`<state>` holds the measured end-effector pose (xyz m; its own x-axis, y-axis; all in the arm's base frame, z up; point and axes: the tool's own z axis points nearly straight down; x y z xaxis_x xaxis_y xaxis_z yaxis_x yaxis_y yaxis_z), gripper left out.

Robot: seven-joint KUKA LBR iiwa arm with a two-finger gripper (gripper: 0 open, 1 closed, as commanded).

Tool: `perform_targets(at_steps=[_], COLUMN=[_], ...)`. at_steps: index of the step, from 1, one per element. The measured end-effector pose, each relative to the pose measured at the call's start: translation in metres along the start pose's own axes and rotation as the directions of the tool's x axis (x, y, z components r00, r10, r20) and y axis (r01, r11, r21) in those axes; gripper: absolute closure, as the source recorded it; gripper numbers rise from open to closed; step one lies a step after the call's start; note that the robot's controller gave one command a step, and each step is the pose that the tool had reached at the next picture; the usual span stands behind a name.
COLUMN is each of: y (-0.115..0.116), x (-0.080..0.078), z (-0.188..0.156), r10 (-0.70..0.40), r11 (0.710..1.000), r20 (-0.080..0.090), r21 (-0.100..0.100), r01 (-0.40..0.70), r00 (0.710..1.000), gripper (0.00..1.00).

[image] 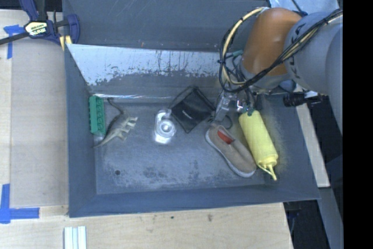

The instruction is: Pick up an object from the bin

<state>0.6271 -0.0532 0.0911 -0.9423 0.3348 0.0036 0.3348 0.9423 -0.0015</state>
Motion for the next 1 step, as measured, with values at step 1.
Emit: perform_targets(at_steps=[1], y=[-0.0004], x=[0.0013], z=[-0.0203], r10=[0.0], r11=[1.0], r20=[-0.005], r21=[0.001], r01=[0.0], r00=[1.0], gripper=[1.0])
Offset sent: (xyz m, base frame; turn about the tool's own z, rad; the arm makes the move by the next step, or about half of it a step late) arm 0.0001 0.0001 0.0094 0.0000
